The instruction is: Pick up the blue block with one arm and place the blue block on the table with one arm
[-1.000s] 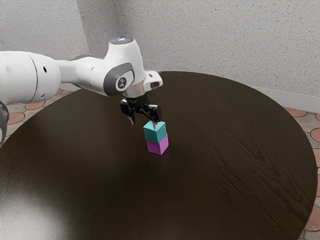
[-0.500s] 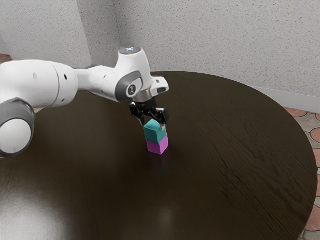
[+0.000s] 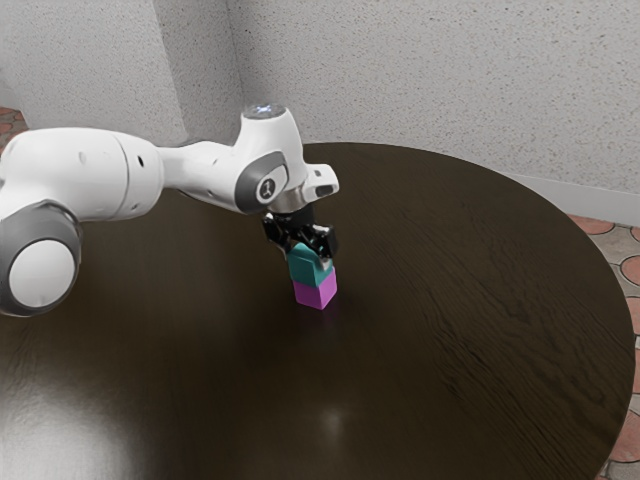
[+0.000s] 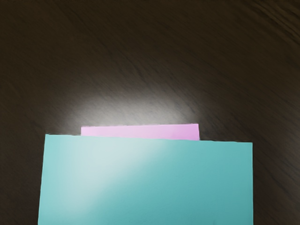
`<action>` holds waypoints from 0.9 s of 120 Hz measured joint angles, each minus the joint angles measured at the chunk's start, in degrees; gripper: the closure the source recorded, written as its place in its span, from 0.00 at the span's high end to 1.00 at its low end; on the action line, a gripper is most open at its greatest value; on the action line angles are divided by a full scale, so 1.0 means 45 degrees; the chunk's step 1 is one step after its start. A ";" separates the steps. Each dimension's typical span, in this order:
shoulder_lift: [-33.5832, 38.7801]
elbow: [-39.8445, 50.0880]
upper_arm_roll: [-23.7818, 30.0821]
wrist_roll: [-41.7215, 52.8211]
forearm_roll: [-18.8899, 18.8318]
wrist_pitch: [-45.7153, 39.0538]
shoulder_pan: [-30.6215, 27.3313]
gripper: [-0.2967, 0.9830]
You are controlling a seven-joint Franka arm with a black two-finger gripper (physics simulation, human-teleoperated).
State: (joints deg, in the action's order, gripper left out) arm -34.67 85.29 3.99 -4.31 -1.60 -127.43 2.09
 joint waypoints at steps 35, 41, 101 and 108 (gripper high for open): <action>-0.0212 -0.0182 0.0031 0.0085 -0.0001 -0.0002 -0.0015 0.56; -0.0214 -0.0180 0.0031 0.0087 -0.0009 0.0000 -0.0015 0.56; -0.0867 -0.1694 0.1936 -0.0309 -0.0994 0.0809 0.0712 0.54; -0.1288 -0.1812 0.1963 -0.0389 -0.1061 0.0812 0.0788 0.53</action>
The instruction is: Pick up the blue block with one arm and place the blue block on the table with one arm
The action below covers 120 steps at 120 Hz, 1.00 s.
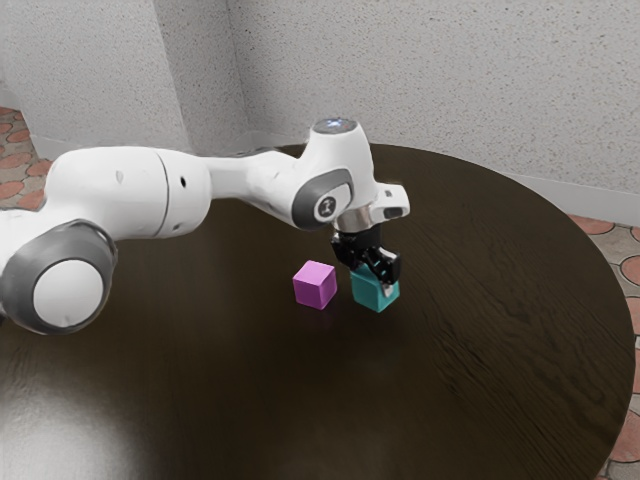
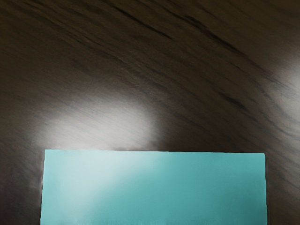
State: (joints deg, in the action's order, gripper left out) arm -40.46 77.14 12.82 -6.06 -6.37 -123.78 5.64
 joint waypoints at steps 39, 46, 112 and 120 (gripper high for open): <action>-0.1127 -0.0416 0.0054 -0.0299 -0.0050 -0.0163 0.0010 0.59; -0.1146 -0.0417 0.0057 -0.0314 -0.0035 -0.0188 0.0011 0.63; 0.6550 0.3119 -0.4661 0.0156 0.2522 0.3132 0.0319 0.74; 0.8103 0.4564 -0.5890 0.0536 0.2696 0.3584 0.0626 0.74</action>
State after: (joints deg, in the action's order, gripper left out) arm -4.00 97.68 -13.68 -3.65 5.76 -107.65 8.45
